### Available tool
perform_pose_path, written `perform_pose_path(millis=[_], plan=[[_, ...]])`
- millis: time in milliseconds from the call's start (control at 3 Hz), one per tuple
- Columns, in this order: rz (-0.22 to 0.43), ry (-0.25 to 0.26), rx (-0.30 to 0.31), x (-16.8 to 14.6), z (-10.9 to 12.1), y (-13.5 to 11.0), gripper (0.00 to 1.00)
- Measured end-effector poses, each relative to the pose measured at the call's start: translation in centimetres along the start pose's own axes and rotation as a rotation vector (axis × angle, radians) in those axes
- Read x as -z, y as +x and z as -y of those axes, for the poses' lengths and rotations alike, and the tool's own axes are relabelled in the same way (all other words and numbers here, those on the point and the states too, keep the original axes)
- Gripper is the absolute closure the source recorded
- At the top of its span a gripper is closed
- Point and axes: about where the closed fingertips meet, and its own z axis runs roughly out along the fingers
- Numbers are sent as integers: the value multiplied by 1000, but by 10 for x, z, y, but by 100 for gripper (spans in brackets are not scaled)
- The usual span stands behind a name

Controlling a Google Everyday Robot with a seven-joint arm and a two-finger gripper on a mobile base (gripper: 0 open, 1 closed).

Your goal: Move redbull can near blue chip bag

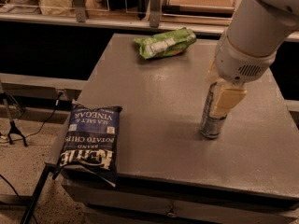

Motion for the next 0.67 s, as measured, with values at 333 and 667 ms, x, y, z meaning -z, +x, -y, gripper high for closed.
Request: perform_pose_path(millis=[333, 667], plan=[[2, 6, 2, 1, 1, -1, 67], [3, 11, 3, 1, 1, -2, 90]])
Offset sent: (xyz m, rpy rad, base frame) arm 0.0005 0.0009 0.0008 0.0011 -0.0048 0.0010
